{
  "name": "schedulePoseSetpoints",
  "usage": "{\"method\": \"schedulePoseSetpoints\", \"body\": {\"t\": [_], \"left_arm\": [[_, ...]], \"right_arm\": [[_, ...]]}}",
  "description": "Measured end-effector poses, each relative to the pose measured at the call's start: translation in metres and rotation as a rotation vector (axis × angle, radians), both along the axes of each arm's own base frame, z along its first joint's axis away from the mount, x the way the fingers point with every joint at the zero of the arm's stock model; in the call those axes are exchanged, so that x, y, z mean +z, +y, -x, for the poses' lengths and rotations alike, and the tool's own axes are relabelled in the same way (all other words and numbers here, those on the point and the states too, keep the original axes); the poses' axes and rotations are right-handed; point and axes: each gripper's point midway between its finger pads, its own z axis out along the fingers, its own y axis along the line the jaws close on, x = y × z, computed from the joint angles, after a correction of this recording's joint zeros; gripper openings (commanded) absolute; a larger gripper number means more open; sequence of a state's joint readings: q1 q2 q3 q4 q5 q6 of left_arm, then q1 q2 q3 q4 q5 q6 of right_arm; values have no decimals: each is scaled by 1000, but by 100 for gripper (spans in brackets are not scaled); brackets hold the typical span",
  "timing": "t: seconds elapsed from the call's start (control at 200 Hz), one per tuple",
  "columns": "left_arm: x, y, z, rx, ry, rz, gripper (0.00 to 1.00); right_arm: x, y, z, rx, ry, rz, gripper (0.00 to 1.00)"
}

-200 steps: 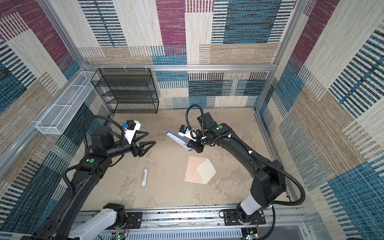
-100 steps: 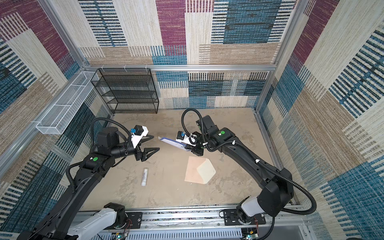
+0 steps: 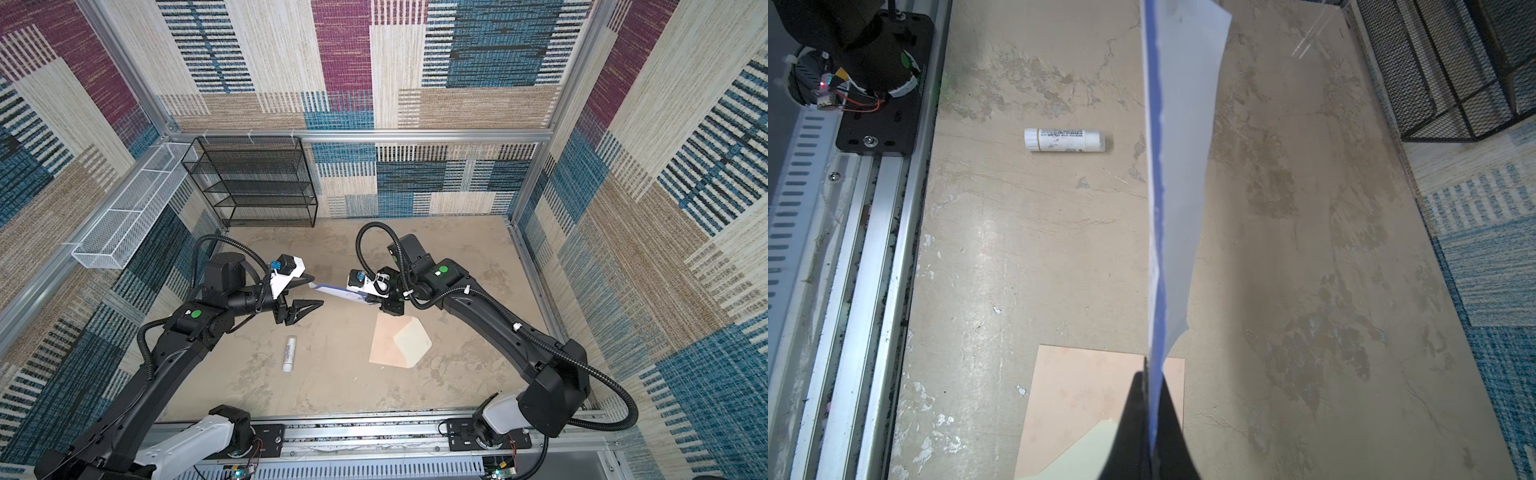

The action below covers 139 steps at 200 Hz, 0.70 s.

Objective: Place the letter into the envelope and seal it

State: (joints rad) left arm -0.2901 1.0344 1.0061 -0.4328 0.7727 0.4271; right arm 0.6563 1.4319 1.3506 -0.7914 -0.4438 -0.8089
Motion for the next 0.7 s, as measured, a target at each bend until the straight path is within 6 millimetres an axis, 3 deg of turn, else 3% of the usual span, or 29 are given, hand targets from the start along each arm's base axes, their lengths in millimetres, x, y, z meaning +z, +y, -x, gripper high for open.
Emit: {"method": "schedulePoseSetpoints", "body": {"t": [0.431,0.696], "left_arm": [[-8,-6,5,-51,24,-28,55],[-15,-5,10,-65,39,-51,38]], "right_arm": [[-3,1,7,22,18,20,0],[-6,3,9,31,31,23,3]]}}
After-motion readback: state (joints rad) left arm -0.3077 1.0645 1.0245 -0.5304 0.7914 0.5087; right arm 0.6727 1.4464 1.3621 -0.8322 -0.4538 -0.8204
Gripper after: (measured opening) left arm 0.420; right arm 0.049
